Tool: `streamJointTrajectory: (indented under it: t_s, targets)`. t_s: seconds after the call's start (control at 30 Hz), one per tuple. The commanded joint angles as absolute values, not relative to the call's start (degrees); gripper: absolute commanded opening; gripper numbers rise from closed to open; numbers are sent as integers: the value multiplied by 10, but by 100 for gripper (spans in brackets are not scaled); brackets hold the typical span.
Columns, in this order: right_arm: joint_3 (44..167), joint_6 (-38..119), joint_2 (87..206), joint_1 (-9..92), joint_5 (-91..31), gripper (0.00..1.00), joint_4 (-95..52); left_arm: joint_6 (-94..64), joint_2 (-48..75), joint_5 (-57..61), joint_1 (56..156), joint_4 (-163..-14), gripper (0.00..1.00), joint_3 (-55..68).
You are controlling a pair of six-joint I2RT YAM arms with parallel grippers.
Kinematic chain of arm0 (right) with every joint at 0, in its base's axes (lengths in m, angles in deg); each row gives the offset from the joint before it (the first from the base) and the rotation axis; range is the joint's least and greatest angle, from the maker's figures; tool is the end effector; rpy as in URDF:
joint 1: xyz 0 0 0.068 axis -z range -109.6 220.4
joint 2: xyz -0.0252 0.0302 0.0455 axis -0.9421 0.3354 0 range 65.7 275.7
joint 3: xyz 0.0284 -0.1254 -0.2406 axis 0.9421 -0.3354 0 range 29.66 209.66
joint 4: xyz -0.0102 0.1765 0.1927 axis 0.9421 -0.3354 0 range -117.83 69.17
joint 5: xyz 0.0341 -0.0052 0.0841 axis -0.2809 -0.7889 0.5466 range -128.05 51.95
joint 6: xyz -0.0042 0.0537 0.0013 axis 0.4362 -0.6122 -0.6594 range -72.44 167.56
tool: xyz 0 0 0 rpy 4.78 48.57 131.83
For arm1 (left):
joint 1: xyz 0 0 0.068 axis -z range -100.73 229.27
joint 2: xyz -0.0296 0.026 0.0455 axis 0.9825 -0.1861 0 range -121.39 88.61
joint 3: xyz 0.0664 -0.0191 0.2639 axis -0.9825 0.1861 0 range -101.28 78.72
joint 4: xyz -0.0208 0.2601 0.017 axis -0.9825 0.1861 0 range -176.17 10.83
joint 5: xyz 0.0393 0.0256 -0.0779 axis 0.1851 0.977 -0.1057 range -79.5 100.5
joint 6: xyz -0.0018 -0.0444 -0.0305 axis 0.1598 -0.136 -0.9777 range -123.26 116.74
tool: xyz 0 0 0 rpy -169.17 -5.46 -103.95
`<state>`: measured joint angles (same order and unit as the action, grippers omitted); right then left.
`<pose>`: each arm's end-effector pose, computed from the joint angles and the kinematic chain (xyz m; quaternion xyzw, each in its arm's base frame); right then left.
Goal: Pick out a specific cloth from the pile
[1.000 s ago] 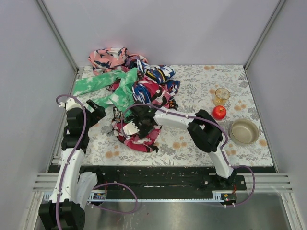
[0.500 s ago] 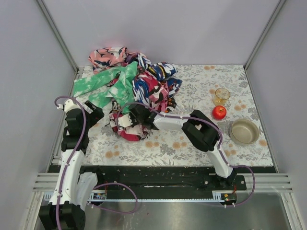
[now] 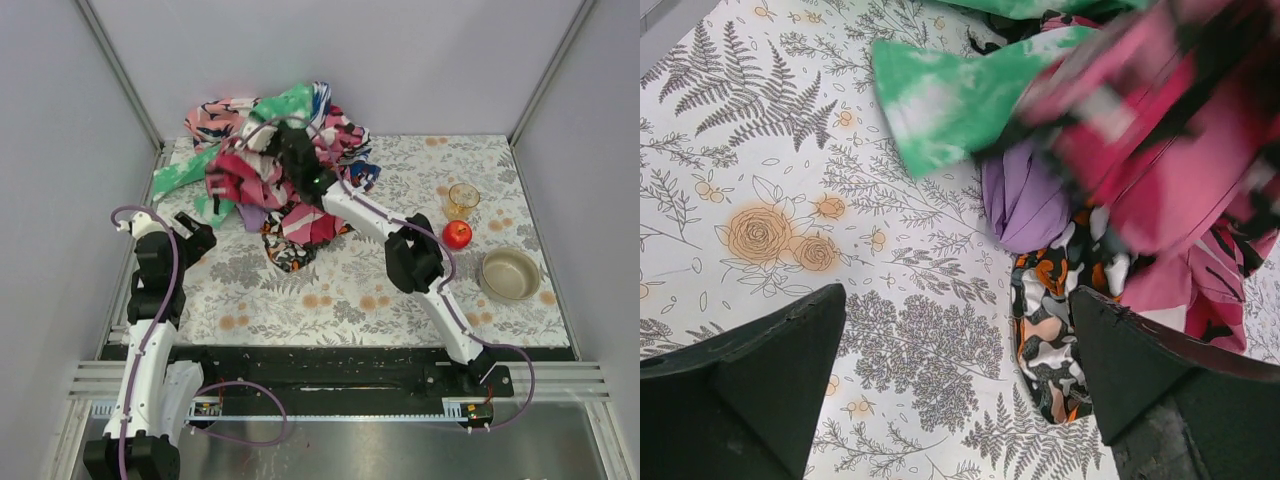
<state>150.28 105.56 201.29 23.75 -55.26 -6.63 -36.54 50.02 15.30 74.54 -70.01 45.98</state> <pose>0.3980 0.4064 0.2915 -0.4929 0.5134 -0.1747 0.6805 0.1643 0.0167 0.2718 -0.2919 0.7756 -0.1041 0.5499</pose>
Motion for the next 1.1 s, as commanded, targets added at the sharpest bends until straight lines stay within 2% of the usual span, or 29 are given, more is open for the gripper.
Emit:
streamJointTrajectory:
  t_s: [0.0,0.27,0.33,0.43,0.53,0.73,0.9,1.07]
  targets:
    - [1718,921,2104,340,-602,0,-109,-362,506,142,742,-741,99,464]
    - [1857,681,2255,459,-557,0,-294,-353,489,108,742,-766,99,467]
    - [1848,618,2258,483,-540,0,-326,-354,475,70,742,-782,99,469]
    - [1805,628,2250,492,-547,0,-333,-364,432,17,742,-819,99,467]
    - [1807,636,2260,501,-566,0,-370,-382,350,-42,742,-850,99,451]
    - [1817,569,2271,554,-555,0,-434,-430,187,-78,742,-893,99,400]
    - [1800,536,2255,586,-507,0,-455,-448,42,-137,750,-961,99,360]
    - [1796,533,2250,586,-496,0,-454,-436,-77,-110,790,-942,99,275]
